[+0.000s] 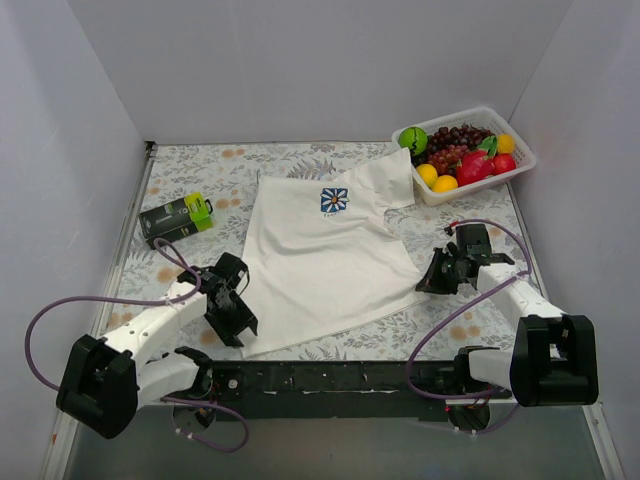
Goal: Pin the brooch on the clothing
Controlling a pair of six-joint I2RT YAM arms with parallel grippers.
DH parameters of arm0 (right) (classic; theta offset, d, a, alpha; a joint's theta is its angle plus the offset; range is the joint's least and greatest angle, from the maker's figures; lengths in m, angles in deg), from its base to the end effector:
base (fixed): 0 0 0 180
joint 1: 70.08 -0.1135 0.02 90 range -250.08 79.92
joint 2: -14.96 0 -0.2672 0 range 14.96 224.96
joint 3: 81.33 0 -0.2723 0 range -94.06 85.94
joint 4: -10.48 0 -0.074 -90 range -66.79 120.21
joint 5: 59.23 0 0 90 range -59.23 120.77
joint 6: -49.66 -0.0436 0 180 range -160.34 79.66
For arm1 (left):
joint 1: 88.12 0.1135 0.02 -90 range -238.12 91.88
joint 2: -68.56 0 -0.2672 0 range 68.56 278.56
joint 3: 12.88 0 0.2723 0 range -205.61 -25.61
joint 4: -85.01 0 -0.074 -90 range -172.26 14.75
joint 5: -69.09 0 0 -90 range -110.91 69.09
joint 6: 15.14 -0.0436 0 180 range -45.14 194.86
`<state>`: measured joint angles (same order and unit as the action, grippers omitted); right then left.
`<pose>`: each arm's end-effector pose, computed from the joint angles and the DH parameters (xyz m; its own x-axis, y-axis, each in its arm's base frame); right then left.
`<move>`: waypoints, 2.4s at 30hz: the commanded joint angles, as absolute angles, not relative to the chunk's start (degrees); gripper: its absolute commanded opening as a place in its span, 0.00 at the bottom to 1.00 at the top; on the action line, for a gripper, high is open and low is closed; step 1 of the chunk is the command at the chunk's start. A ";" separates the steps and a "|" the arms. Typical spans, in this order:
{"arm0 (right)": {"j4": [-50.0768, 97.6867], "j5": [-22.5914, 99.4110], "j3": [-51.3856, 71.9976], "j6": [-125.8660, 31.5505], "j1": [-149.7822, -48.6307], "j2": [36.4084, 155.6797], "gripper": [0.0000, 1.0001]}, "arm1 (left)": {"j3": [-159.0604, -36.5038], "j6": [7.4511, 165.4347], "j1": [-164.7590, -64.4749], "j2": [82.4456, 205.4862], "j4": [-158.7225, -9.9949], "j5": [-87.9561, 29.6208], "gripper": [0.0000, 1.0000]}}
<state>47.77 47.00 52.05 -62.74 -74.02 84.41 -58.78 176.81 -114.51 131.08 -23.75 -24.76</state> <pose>0.2335 0.0283 0.1576 -0.8778 0.3063 -0.3682 0.1402 0.8995 0.4139 0.1438 -0.0746 0.1552 -0.2507 -0.9653 0.0734 -0.9681 0.2497 -0.0226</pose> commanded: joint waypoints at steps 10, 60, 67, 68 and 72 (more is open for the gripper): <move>45.62 49.66 50.61 -61.52 -73.68 85.63 0.01 | -58.39 186.30 -118.87 128.40 -20.03 -21.70 0.48; 49.66 59.07 -1.22 -68.11 -75.62 92.82 0.01 | -137.20 153.01 -108.95 162.16 -33.13 -15.63 0.00; 52.29 62.49 -25.48 -71.63 -75.62 97.05 0.01 | -157.44 146.41 -108.60 161.82 -34.35 -13.88 0.00; 52.39 62.76 -27.77 -72.15 -75.62 97.14 0.01 | -157.71 145.62 -108.51 160.85 -36.36 -13.61 0.00; 51.17 63.02 -32.80 -73.30 -75.62 94.08 0.01 | -157.71 142.89 -108.60 153.05 -39.89 -11.59 0.00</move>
<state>52.86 61.03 -27.75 -70.84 -75.51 97.88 -155.76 147.88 -108.89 161.31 -36.43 -14.43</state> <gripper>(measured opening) 0.029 0.042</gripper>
